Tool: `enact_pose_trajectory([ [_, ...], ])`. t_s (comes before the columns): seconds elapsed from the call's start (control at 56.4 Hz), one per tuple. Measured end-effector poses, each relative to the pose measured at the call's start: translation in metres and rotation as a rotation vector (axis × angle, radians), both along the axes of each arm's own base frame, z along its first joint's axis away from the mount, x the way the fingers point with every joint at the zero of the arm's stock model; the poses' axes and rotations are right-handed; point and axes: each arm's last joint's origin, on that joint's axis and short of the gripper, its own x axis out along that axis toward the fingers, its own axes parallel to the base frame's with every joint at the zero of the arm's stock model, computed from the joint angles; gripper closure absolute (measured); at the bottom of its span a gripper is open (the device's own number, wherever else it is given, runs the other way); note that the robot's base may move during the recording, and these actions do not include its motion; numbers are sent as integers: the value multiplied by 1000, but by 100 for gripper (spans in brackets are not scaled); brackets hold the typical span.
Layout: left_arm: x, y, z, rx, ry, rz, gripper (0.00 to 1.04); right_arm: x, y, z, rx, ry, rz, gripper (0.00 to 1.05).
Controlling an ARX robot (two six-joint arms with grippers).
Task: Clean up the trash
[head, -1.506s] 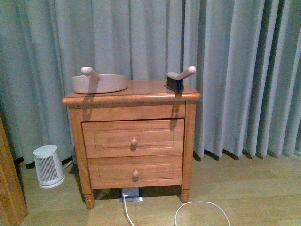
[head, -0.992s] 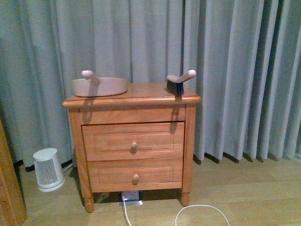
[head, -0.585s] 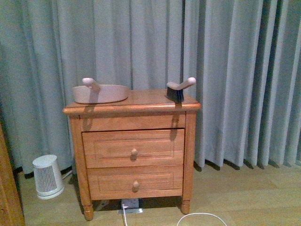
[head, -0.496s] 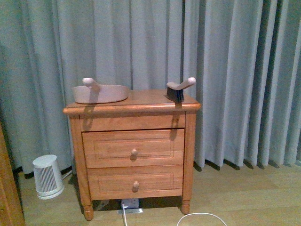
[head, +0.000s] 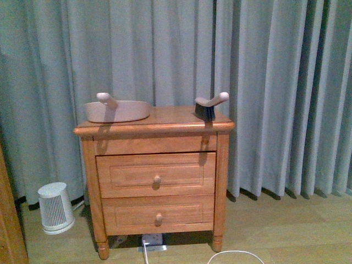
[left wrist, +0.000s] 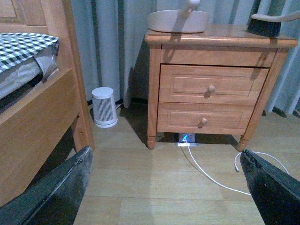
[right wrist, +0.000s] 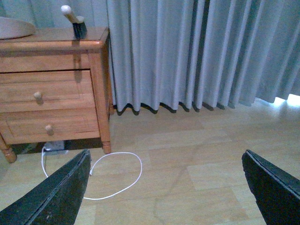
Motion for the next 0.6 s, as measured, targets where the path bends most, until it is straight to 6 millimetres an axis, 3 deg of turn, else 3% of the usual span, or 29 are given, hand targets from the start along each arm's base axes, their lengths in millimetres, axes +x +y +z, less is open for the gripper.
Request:
enact_pose_trajectory([
  [0.602, 0, 0, 0, 0, 0, -2, 8, 0, 0, 0, 0, 0, 0, 7],
])
